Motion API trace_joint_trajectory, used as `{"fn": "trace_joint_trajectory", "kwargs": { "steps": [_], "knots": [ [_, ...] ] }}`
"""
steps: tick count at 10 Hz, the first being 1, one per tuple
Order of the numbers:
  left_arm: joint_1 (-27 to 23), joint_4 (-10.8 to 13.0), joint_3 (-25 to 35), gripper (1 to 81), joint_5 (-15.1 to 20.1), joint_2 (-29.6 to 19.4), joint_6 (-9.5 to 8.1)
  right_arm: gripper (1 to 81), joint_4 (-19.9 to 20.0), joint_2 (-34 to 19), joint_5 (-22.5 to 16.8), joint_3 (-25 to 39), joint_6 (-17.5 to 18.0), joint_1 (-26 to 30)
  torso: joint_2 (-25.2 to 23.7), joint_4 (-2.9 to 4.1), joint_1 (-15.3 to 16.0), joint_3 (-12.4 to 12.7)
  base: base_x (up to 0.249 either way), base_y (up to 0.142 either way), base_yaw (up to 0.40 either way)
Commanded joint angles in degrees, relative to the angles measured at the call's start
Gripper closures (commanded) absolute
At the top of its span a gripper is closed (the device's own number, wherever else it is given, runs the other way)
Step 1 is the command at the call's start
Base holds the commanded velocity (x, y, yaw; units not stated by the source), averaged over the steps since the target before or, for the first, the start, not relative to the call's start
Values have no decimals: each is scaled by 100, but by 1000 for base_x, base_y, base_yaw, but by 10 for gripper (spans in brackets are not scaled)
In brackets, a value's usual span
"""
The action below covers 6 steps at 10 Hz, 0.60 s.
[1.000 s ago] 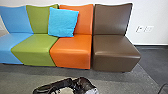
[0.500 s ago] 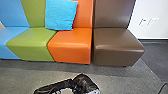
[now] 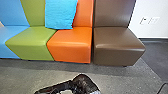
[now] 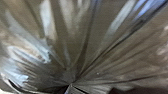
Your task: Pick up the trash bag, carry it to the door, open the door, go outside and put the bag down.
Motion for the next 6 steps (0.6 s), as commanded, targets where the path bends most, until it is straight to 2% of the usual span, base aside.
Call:
{"fn": "trace_joint_trajectory", "kwargs": {
  "steps": [1, 2, 3, 4, 6],
  "knots": [
    [-509, -37, -77, 10, 146, -28, 4, 10, 161, -296, -418, 77, 5, 444, 0, 0, 0, 0, 0, 0, 0],
    [-464, -37, -104, 10, 110, -28, 13, 10, 161, -296, -418, 77, 5, 444, 0, 0, 0, -537, 0, 0, 0],
    [-412, -37, -165, 10, 23, -20, 21, 10, 170, -296, -418, 69, 5, 444, -2, 0, 0, -564, 0, 0, 0],
    [-376, -37, -192, 10, -73, -20, 22, 10, 170, -296, -418, 68, 5, 444, -5, 0, 0, -122, 0, 0, 0],
    [-315, -19, -280, 10, -303, -20, 30, 10, 170, -296, -418, 68, 5, 427, -2, 0, 0, -276, 0, 0, 0]
  ]
}}
